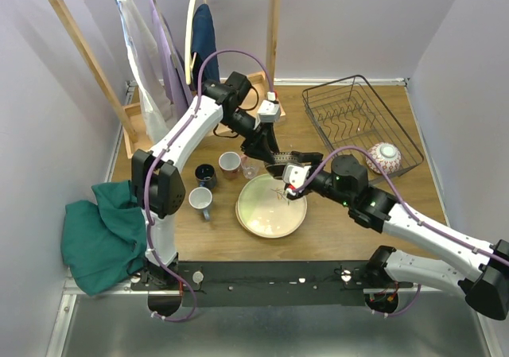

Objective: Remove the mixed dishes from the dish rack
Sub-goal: Pick up the bowl from the dish rack.

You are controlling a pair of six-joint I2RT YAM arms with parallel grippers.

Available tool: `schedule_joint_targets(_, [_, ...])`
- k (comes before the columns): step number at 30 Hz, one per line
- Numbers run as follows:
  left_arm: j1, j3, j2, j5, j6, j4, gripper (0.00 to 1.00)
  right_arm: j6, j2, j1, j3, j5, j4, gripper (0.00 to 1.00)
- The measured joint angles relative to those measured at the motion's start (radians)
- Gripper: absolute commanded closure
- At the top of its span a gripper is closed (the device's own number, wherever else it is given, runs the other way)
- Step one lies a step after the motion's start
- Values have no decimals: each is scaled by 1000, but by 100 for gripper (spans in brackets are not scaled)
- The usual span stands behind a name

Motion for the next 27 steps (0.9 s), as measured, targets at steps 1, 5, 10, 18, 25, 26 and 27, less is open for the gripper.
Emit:
schedule_joint_targets(1, [0,0,4,4,3,-3,55,-3,0,0,-3,1,0,60])
schedule_joint_targets(5, [-1,-1,11,22,4,-19,70,-15,0,3,-11,8,2,60])
schedule_joint_targets(10, [-6,-9,18,43,-7,-27,77,-39,-5,10,-36,19,17,60])
schedule_joint_targets(18, [-7,-28,43,79,-39,-22,60,-74,-10,17,-77,34,54,60])
schedule_joint_targets(25, [-16,-46,51,115,-61,-12,53,-100,0,18,-83,53,126,61])
schedule_joint_targets(26, [-18,-47,53,117,-64,-12,56,-101,3,18,-83,53,135,61])
schedule_joint_targets(27, [-20,-48,56,118,-70,-12,59,-104,6,18,-83,54,145,61])
